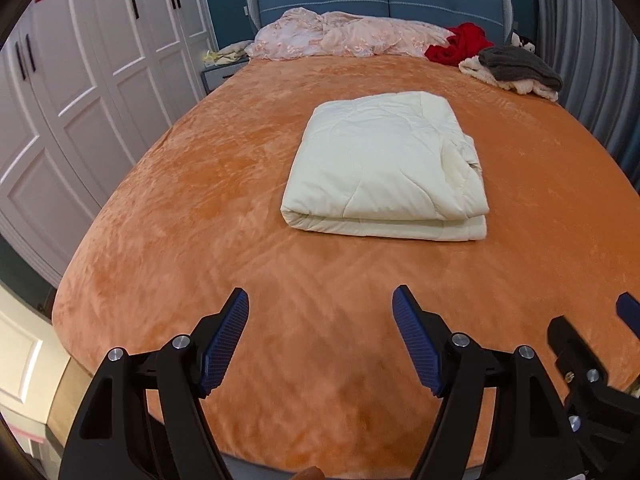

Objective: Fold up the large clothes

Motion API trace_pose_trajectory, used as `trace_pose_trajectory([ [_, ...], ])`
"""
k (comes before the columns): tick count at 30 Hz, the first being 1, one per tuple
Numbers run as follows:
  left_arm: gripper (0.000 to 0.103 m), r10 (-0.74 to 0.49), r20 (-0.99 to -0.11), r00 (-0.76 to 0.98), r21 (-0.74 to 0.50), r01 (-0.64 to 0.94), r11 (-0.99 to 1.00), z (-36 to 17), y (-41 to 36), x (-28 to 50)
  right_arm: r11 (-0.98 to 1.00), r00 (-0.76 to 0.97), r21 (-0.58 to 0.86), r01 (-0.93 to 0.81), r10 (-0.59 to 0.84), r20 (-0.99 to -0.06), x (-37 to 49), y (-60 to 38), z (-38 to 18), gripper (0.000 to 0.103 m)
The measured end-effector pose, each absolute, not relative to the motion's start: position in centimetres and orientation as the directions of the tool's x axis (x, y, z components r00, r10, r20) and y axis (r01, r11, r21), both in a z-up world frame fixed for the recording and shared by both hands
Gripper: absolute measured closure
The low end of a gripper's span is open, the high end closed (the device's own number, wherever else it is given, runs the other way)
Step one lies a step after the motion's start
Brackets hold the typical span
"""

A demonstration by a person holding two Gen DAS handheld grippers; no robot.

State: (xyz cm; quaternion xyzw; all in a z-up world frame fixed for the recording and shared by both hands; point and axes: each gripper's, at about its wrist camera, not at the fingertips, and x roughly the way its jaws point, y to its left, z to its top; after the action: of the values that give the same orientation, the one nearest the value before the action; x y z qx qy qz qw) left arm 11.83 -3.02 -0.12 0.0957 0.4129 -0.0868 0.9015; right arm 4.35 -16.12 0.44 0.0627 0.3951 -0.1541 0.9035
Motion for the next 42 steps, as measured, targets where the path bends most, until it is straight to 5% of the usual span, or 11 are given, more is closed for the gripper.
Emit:
trace_pose_trajectory([
  [42,0.032,-0.052,-0.733,0.678,0.132,0.217,0.967,0.5,-1.4,7.6,0.947,0.664,-0.008,0.322,-0.232,-0.711,0.6,-14.3,1.2,0.02],
])
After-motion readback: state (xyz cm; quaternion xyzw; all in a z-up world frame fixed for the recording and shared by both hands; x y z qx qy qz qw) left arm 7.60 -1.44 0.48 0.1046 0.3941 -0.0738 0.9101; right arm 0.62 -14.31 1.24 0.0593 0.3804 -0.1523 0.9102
